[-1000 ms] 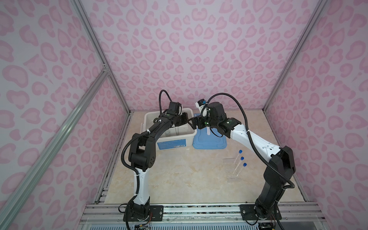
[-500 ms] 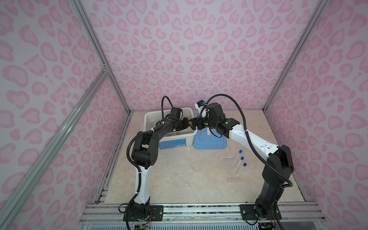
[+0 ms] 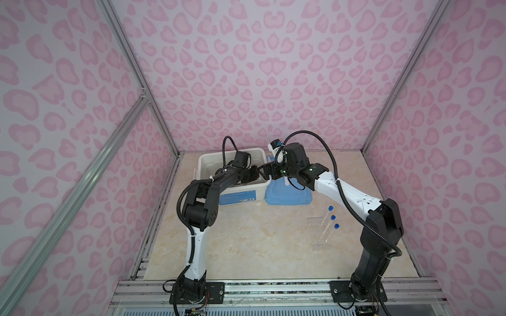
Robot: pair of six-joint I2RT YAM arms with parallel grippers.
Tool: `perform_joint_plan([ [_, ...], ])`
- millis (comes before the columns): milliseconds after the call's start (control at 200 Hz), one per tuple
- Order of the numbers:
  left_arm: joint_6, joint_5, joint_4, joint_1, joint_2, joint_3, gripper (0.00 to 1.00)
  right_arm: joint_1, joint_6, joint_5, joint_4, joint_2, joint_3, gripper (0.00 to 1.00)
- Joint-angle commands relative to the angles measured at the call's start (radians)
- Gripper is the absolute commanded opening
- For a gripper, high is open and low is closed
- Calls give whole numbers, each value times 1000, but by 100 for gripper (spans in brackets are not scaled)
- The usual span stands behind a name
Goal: Organize the chemistry lab equipment
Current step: 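Lower the held pipette into the white bin with the left gripper, then open the left gripper to release the pipette in the bin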
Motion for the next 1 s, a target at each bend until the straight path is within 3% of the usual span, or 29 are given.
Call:
perform_joint_plan([
  [0, 8, -9, 13, -1, 16, -11, 12, 2, -5, 8, 17, 3, -10, 94],
  [685, 50, -78, -52, 0, -9, -8, 35, 1, 1, 22, 31, -29, -41, 94],
  [820, 57, -87, -60, 0, -34, -10, 54, 1, 0, 33, 31, -44, -47, 94],
  [995, 60, -105, -71, -1, -95, -19, 66, 1, 4, 38, 31, -67, -53, 94],
])
